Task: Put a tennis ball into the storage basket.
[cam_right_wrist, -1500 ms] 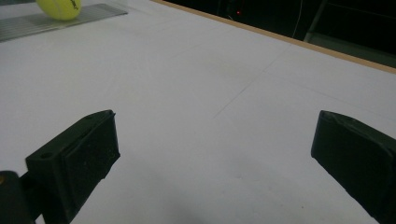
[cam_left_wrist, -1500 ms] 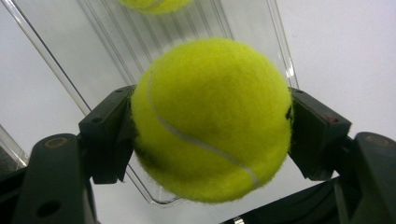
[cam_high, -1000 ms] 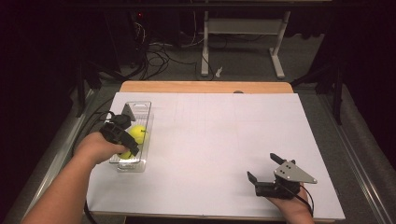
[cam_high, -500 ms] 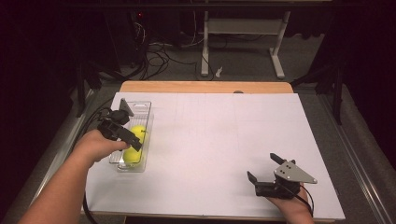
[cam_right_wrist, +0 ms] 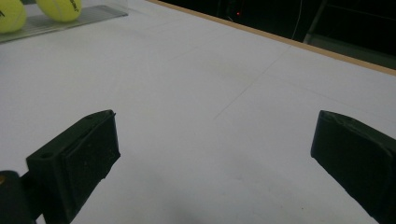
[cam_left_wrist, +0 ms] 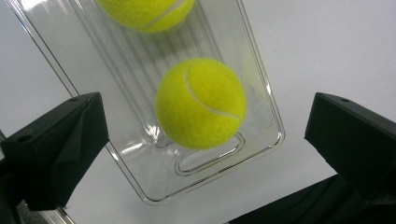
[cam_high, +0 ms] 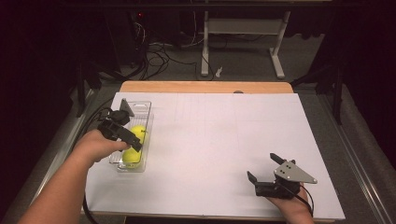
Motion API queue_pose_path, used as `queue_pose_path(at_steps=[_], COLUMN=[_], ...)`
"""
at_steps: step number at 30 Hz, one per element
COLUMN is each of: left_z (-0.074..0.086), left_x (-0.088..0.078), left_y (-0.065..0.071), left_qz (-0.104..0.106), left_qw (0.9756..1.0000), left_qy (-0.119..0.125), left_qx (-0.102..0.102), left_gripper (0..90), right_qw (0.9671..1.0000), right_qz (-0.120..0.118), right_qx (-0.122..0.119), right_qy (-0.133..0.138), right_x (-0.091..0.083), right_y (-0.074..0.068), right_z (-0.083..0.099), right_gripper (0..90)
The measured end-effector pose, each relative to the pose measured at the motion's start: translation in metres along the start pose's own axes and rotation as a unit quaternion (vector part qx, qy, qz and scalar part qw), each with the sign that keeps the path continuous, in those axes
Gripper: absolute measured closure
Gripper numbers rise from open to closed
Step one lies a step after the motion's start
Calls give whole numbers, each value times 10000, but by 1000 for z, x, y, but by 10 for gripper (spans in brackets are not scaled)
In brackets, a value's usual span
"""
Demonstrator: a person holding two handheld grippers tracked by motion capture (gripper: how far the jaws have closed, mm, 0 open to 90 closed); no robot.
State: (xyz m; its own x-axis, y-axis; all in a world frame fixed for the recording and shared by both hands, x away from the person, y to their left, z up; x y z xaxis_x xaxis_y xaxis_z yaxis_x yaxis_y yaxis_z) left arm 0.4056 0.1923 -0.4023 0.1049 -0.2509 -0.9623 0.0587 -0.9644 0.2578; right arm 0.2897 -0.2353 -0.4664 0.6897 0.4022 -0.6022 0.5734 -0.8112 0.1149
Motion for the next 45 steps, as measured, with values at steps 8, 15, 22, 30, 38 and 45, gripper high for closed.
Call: queue_pose_path(at_steps=[8, 15, 22, 30, 38, 45], left_z=[0, 2, 3, 5, 8, 11], left_x=[-2, -3, -5, -4, -2, 0], left_y=[3, 9, 16, 26, 42, 54], left_qz=[69, 91, 118, 153, 160, 164], left_qw=[10000, 10000, 9999, 9998, 9995, 9992], left_qy=[3, 13, 81, 69, 66, 73], left_qx=[-50, -4, 37, 117, 276, 354], left_gripper=[7, 7, 7, 7, 7, 8], right_qw=[10000, 9999, 9998, 9998, 9998, 9998], right_qz=[6, 9, -8, 3, 12, 13], right_qx=[-3, 3, -28, -7, -15, -16], right_qy=[36, 121, 182, 190, 203, 215], right_x=[-1, -2, -3, -4, -5, -6], right_y=[0, -1, -3, -3, -3, -2], right_z=[0, -2, -3, -3, -3, -4], right_gripper=[10, 4, 4, 4, 4, 4])
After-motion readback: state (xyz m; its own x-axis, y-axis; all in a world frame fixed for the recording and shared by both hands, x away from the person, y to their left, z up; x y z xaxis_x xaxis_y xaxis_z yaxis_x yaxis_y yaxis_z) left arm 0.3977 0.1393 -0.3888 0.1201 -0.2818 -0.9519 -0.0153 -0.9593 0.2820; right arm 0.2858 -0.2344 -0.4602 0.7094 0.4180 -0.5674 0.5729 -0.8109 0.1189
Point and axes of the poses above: each handheld gripper's, and its own axes: x roughly forward along the jaws, z roughly out of its underside, y roughly to its right, the point moved 3 cm from there along x, roughly forward along the jaws, and after that the axes turned 15 degrees about -y, right-handed, at the moved point
